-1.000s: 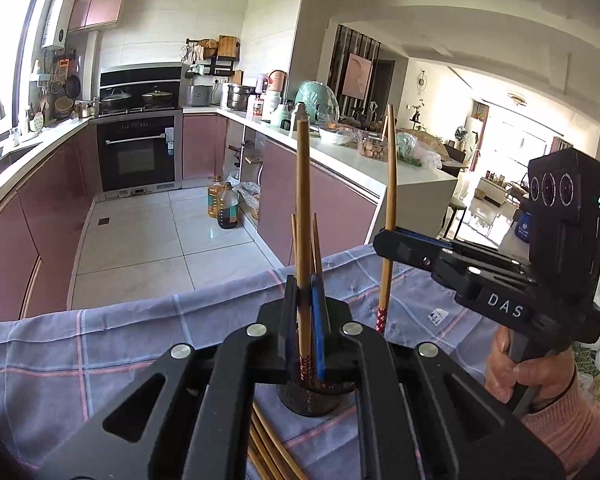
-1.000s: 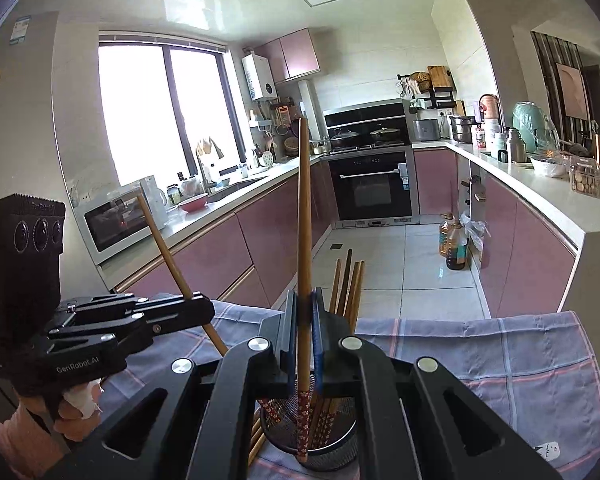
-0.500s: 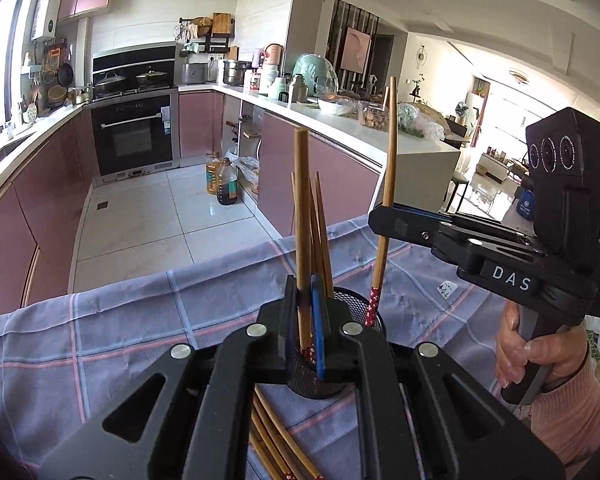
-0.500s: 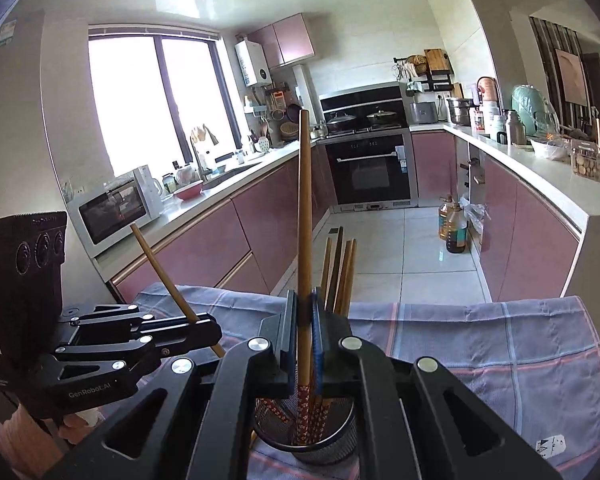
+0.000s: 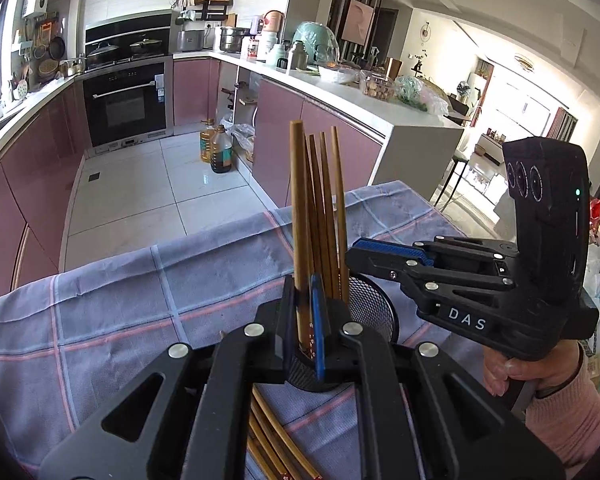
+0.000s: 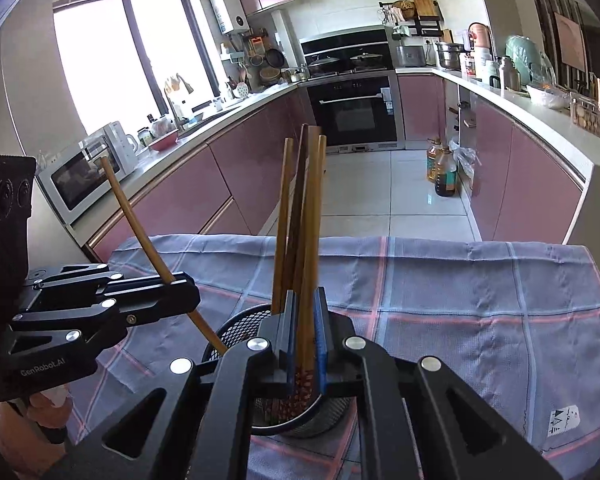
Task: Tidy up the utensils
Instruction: 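Lower the held chopsticks into the black mesh cup with both tools, then open both tools and move them back to the chopsticks on the cloth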
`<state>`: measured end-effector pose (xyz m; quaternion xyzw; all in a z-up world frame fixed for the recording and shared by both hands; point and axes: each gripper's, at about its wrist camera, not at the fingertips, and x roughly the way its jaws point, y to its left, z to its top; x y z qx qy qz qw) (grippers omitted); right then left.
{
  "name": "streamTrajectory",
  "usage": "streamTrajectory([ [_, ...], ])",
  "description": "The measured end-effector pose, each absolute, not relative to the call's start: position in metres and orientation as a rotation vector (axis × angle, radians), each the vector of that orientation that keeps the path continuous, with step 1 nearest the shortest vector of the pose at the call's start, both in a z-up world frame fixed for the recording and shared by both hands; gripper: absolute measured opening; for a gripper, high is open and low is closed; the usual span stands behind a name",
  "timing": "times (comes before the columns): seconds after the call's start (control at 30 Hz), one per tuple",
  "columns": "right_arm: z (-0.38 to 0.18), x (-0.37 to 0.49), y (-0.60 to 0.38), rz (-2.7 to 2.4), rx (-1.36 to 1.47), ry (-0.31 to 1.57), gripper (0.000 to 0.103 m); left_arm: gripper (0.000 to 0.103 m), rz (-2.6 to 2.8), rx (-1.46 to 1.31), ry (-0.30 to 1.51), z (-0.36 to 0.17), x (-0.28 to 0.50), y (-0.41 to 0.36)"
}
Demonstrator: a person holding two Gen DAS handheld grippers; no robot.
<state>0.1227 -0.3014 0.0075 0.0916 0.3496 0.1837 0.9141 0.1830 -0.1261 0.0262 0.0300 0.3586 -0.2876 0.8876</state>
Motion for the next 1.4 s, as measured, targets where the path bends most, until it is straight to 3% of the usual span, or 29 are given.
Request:
streamTrajectory([
  [0.07,0.006,0.122,-0.303,0.372,0.197,0.715,0.014,0.019,-0.582,0.062,0.737,0.027,0.183,-0.126],
  [0.13,0.006,0.118,-0.303,0.376,0.200,0.704,0.017,0.023,-0.586,0.057,0.708,0.030,0.179,-0.122],
  [0.23,0.008,0.112,-0.302,0.375,0.193,0.686,0.024,0.023,-0.573,0.055,0.672,0.035,0.173,-0.116],
  [0.6,0.016,0.079,-0.295,0.434,0.175,0.635,0.031,0.023,-0.532,0.034,0.618,0.035,0.148,-0.091],
  [0.73,0.020,0.057,-0.289,0.488,0.176,0.612,0.035,0.028,-0.506,0.035,0.589,0.034,0.128,-0.078],
  [1.4,-0.065,0.027,-0.220,0.561,0.110,0.863,0.039,0.029,-0.407,0.033,0.835,-0.085,0.083,-0.037],
])
